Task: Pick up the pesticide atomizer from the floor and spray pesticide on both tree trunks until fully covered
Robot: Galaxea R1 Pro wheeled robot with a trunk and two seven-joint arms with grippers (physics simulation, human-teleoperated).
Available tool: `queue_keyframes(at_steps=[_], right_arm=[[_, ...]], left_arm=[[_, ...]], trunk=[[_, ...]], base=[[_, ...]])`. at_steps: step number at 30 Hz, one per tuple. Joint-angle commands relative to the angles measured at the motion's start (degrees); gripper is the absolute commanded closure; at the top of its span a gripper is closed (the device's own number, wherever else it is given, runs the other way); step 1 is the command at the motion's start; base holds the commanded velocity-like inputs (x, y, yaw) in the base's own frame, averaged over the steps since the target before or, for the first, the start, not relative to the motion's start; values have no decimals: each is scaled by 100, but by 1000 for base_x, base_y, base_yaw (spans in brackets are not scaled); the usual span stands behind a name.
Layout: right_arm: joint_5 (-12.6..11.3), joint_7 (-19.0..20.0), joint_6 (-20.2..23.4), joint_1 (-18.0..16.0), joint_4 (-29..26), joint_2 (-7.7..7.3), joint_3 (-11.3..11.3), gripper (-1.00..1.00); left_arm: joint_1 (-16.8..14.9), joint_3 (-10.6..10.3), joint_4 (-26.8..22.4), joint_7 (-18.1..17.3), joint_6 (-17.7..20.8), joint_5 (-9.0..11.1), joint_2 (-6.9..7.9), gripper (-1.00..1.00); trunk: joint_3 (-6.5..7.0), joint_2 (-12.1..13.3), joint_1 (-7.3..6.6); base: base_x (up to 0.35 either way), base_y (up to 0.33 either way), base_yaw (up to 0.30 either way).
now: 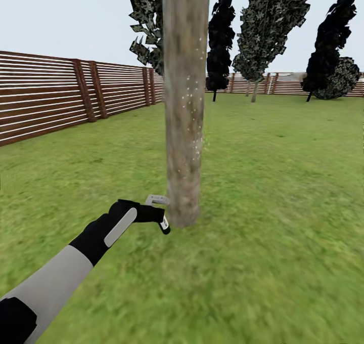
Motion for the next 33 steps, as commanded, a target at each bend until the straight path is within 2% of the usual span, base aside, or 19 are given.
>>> queue_keyframes(at_steps=[1, 10, 18, 28, 33], right_arm=[[-55, -20, 33, 5, -19, 0, 3, 100], [-53, 95, 33, 15, -19, 2, 4, 100], [-54, 121, 28, 31, -19, 10, 10, 100], [-55, 122, 32, 34, -22, 11, 12, 100], [-57, 122, 33, 34, -27, 11, 11, 100]], left_arm=[[13, -13, -10, 17, 9, 22, 6, 100], [69, -13, -35, 8, 8, 22, 25, 100], [74, -13, -34, -239, 1, 14, 114, 100], [136, -13, -84, -263, 1, 14, 123, 100], [181, -13, -149, -263, 1, 14, 123, 100]], trunk=[[-5, -2, -1], [-5, -2, -1], [-5, -2, -1], [-5, -2, -1], [-5, -2, -1]], base=[[0, 333, -28], [0, 333, -198], [17, 332, -109], [233, 244, -184], [34, 320, -113]])
